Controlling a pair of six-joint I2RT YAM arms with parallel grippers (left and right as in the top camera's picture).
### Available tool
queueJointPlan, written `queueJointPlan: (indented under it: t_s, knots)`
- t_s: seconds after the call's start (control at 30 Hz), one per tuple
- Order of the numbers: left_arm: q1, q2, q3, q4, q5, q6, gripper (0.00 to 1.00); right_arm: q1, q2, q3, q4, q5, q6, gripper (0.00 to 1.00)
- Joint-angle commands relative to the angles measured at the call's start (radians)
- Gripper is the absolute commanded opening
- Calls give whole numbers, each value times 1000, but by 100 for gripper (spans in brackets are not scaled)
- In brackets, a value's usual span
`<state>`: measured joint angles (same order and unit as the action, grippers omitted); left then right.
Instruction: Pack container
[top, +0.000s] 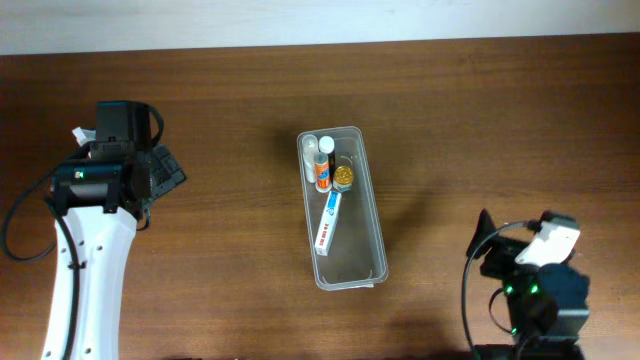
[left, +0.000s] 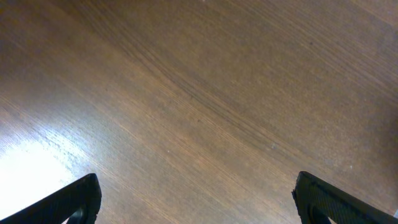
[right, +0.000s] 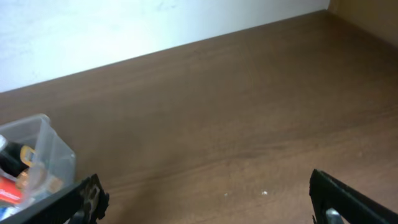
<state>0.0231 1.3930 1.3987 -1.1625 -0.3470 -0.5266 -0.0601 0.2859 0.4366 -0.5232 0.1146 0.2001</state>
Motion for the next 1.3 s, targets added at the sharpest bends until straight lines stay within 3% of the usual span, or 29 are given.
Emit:
queueJointPlan:
  t_s: [0.0,0.47,1.27]
  knots:
    - [4,-12,8,1,3,4,99,-6,-95,-86,8,1,-13,98]
    - [4,-12,8,1,3,4,99,-6,-250,-299,35,-2,-9,98]
    - [4,-12,8,1,3,4,99,-6,-279,-301,45,-2,-9,99]
